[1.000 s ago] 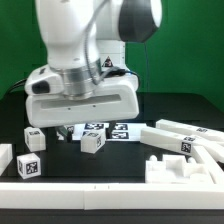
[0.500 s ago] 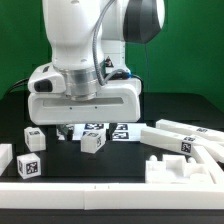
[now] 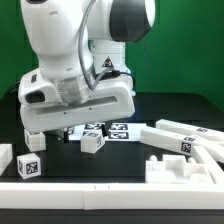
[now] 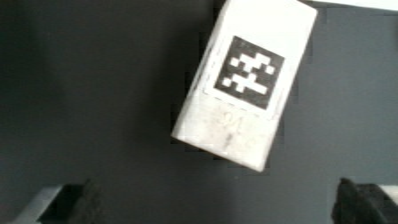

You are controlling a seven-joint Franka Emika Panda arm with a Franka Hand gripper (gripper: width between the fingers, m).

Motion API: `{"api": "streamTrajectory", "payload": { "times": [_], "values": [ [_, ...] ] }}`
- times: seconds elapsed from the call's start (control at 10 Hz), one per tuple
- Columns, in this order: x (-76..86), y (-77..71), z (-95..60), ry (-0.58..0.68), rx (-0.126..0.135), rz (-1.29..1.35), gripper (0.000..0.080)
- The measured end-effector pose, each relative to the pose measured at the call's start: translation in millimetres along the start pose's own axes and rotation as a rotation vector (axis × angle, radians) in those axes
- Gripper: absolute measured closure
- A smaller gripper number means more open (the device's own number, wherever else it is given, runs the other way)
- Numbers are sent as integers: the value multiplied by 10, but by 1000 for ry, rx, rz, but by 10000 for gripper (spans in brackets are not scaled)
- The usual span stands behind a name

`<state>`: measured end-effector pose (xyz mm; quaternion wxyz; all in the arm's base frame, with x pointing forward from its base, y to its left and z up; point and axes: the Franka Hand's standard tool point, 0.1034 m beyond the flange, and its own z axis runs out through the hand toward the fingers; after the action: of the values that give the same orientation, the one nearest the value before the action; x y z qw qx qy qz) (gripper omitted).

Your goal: Assemble chair

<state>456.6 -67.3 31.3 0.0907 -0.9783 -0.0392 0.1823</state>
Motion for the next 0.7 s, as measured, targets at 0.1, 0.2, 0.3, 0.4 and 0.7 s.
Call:
{"api": "streamTrajectory", "payload": {
  "times": [0.1, 0.2, 0.3, 0.4, 0.7],
  "values": [
    [-9, 9, 12, -6, 3, -97, 151],
    [-43, -28, 96, -91, 40, -39, 151],
    [67, -10, 98, -92, 36, -106, 151],
    [112, -12, 64, -27, 2, -166, 151],
    [79, 13, 84, -27, 4, -132, 151]
  ]
}}
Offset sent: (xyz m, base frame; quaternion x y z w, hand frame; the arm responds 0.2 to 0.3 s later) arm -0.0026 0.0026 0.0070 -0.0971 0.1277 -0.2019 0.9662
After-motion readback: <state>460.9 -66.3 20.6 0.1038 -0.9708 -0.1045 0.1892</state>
